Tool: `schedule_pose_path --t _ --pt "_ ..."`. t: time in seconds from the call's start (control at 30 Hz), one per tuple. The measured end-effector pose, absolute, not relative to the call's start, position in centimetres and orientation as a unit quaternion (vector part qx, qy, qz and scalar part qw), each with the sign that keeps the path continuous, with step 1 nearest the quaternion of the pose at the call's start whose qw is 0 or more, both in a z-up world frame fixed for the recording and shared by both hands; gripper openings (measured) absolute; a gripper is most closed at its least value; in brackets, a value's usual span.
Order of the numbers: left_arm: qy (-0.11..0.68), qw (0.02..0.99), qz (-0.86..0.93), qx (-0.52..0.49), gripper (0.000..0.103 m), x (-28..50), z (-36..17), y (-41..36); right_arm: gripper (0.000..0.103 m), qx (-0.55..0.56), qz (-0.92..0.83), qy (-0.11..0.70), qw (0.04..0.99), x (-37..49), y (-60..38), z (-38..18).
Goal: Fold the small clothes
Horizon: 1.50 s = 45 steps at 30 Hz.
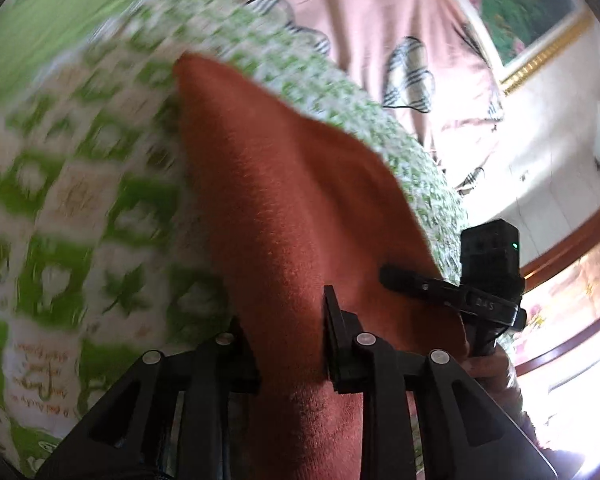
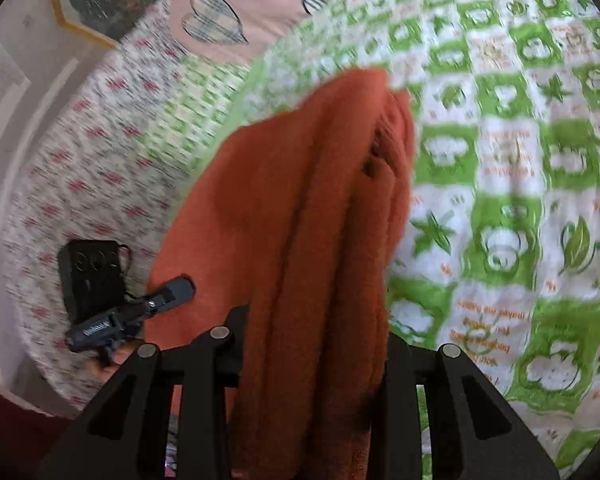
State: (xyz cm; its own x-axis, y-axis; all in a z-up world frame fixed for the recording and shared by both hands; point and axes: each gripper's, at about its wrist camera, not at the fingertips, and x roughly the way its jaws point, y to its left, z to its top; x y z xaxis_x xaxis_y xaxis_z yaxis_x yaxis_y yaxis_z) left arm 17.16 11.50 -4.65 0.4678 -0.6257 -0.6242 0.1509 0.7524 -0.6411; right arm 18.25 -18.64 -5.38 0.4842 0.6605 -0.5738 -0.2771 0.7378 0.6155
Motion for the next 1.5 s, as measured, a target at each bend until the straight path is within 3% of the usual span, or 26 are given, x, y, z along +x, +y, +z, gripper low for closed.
schedule_pose_path --t 0.07,0.27,0.53,0.6,0.7,0.73,0.8,0.93,1.17,1.23,1.27,1.3,1.33,1.37,1.5 --pt "0.455 0.815 -0.238 -0.268 0.031 16.7 -4.8 12.1 0.045 0.222 0.273 0.425 0.834 18.0 -18.8 -5.2" --pt "0.442 0.836 -0.207 -0.25 0.057 16.6 -4.1 12.9 0.067 0.202 0.219 0.427 0.854 17.2 -20.5 -3.9" --pt "0.442 0.846 -0.164 -0.249 0.061 18.0 -3.6 14.3 0.069 0.207 0.189 0.358 0.891 18.3 -22.2 0.6" --pt "0.443 0.846 -0.158 -0.251 0.061 18.3 -3.7 14.5 0.062 0.203 0.203 0.361 0.887 20.0 -21.5 0.7" --pt "0.448 0.843 -0.153 -0.256 0.061 18.7 -3.9 14.5 0.042 0.203 0.195 0.396 0.874 23.1 -20.3 -0.7" --pt "0.45 0.842 -0.151 -0.257 0.061 18.8 -3.9 14.4 0.023 0.205 0.197 0.411 0.867 24.3 -19.7 -1.4" --pt "0.453 0.842 -0.147 -0.255 0.061 18.8 -3.9 14.4 0.013 0.198 0.208 0.386 0.877 23.8 -19.0 -0.2" --pt "0.454 0.844 -0.141 -0.249 0.067 19.1 -4.1 14.6 0.012 0.168 0.258 0.311 0.899 20.3 -18.0 3.6" --pt "0.468 0.829 -0.127 -0.279 0.067 24.6 -5.0 15.3 0.012 0.217 0.227 0.368 0.875 22.4 -20.8 -0.7" --pt "0.467 0.833 -0.119 -0.273 0.066 26.4 -4.9 15.2 0.012 0.217 0.225 0.371 0.874 22.6 -20.8 -1.0" --pt "0.467 0.836 -0.113 -0.266 0.056 27.3 -4.9 15.1 0.012 0.214 0.224 0.373 0.875 22.8 -20.7 -1.1" --pt "0.466 0.839 -0.109 -0.258 0.035 28.2 -4.9 15.0 0.012 0.211 0.222 0.374 0.875 23.0 -20.6 -1.1" --pt "0.467 0.842 -0.108 -0.249 0.022 29.2 -5.0 14.7 0.012 0.203 0.218 0.377 0.877 23.2 -20.5 -1.3" --pt "0.469 0.843 -0.104 -0.241 0.018 29.7 -5.1 14.6 0.012 0.183 0.206 0.381 0.883 23.7 -20.2 -1.5" --pt "0.471 0.857 -0.073 -0.195 0.018 30.6 -5.0 13.6 0.011 0.179 0.187 0.397 0.881 24.9 -20.6 -2.9"
